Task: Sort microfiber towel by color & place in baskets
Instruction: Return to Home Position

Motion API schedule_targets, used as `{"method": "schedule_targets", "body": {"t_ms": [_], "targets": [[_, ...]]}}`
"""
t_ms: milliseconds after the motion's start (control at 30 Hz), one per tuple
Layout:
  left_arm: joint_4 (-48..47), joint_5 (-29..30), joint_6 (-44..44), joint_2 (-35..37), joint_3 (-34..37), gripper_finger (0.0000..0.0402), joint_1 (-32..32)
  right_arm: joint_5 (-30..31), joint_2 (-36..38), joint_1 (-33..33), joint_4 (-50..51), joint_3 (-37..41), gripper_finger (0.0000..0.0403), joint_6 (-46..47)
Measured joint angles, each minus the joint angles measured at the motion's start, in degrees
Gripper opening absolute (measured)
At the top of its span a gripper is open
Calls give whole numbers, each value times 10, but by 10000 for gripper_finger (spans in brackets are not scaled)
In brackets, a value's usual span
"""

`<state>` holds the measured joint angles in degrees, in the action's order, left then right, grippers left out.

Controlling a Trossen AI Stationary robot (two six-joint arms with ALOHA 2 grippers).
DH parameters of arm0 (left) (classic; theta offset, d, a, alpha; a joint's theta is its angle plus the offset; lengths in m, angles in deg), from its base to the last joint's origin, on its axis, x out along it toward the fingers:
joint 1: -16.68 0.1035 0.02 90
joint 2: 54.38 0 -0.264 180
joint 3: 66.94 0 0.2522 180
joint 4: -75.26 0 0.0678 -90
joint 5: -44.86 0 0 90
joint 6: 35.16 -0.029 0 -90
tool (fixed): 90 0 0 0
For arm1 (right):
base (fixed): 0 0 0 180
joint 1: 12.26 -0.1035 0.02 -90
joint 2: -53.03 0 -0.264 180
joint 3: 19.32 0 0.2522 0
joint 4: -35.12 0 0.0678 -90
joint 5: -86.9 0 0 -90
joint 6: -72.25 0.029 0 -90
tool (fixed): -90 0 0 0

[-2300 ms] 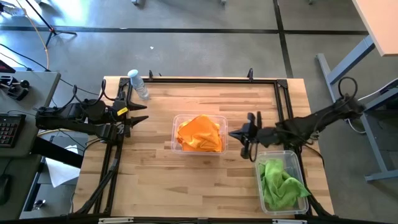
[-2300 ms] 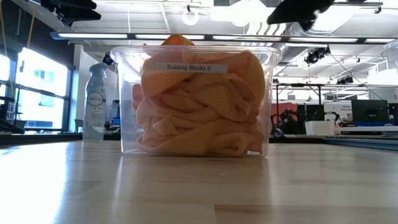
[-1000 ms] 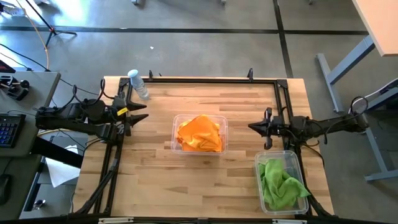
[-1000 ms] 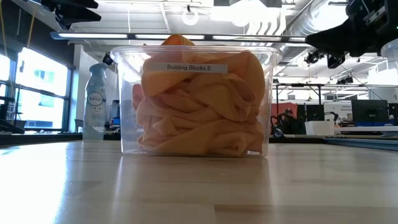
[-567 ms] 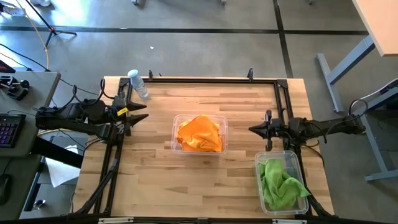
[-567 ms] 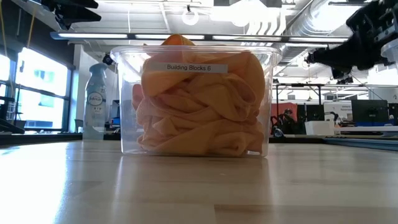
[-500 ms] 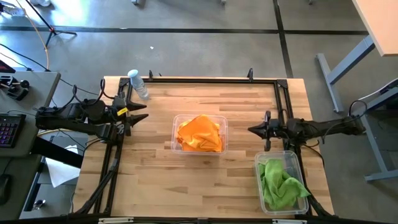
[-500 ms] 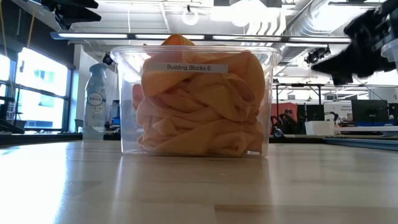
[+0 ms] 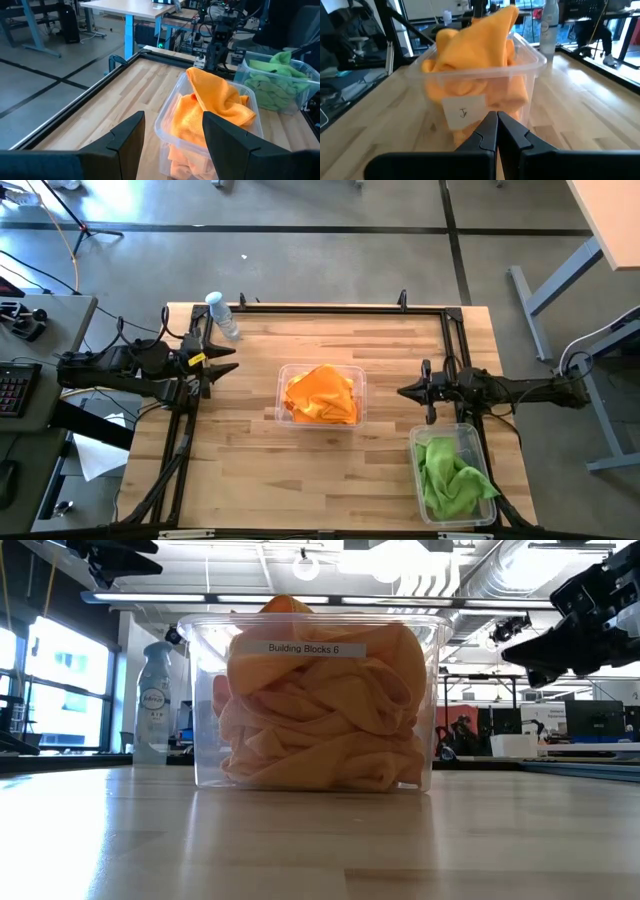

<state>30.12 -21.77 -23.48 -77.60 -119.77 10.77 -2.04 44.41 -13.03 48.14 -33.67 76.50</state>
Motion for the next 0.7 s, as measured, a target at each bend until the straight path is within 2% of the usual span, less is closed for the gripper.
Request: {"method": "schedule_targets", "body": {"t_ms": [300,533,700], "targets": [[1,-3,-48,0,0,188,0,-1,-4,4,0,0,0,-2],[38,-8,-153,0,0,188,0,-1,-4,4,0,0,0,-2],[156,-62,-210,15,64,188,0,-1,-4,4,0,0,0,-2]]}}
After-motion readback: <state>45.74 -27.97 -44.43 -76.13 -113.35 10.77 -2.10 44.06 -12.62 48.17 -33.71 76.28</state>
